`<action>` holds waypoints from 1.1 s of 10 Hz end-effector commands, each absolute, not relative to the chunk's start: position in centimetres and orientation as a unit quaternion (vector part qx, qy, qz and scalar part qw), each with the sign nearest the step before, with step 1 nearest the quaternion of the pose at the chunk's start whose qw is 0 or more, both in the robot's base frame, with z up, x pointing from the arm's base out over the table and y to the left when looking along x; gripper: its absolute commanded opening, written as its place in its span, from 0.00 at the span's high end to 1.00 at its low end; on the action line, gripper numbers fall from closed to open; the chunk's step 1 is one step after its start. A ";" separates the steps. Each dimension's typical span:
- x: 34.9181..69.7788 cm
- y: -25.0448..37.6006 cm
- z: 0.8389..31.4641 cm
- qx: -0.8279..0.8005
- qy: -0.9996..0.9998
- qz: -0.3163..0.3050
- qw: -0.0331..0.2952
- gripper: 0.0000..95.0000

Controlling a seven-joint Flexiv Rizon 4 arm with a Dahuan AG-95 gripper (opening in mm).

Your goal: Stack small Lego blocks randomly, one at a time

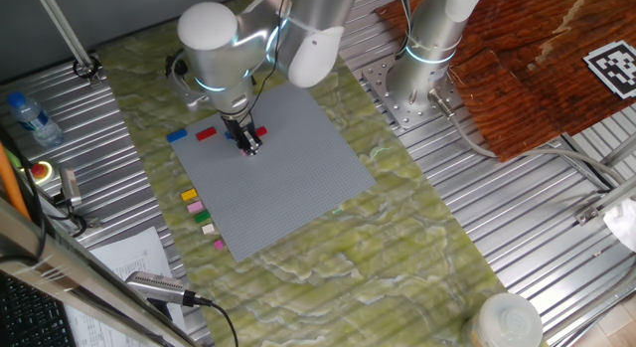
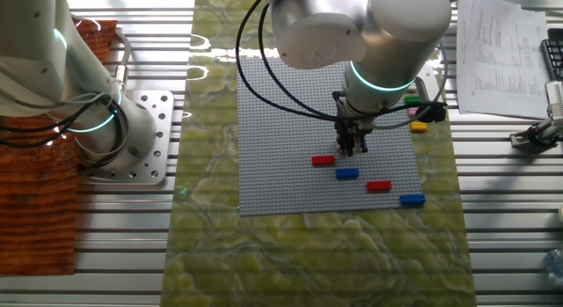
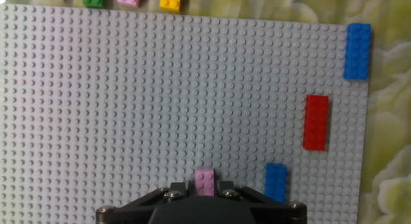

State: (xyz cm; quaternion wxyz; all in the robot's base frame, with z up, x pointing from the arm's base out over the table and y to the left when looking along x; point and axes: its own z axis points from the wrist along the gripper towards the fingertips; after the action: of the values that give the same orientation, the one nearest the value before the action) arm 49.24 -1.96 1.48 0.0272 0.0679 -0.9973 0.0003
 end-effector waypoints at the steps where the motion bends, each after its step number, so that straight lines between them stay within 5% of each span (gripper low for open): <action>1: 49.0 -1.9 2.4 0.073 -0.997 0.000 0.026 0.80; 5: 48.9 -1.9 2.5 0.076 -0.997 0.003 0.024 0.80; 6: 48.9 -1.9 2.6 0.075 -0.997 0.003 0.024 1.00; 11: 48.8 -1.8 3.1 0.072 -0.997 0.003 0.028 1.00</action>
State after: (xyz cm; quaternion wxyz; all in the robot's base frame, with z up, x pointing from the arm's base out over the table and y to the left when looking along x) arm 48.81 -1.79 3.00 0.0280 0.0720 -0.9970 0.0031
